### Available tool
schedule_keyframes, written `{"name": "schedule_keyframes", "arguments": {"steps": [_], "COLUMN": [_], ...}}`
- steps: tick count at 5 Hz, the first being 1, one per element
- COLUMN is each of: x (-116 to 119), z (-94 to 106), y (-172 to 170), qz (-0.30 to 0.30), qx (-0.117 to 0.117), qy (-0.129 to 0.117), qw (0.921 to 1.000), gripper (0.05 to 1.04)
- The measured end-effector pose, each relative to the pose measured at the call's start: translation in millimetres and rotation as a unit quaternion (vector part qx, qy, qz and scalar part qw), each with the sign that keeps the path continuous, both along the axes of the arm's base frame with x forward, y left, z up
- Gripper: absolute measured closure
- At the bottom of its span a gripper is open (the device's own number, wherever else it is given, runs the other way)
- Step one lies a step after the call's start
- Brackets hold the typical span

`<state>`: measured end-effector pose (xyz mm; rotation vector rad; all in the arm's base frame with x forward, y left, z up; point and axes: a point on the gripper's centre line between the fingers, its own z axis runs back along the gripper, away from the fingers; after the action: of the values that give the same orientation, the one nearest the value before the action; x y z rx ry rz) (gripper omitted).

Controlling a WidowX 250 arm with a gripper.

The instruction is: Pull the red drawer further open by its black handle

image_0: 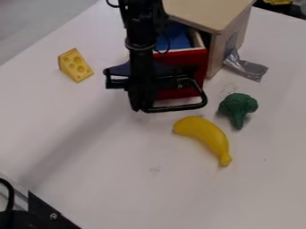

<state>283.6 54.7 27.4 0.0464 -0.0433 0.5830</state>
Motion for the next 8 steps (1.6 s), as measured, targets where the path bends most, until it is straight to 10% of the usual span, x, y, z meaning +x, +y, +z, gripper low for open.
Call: {"name": "schedule_keyframes", "arguments": {"steps": [8], "x": [-17], "z": [1.5], "y": [24], "qz": [-0.225], "qx": [0.013], "qy": [0.013], "qw": [0.9742], "gripper": [0.963]}}
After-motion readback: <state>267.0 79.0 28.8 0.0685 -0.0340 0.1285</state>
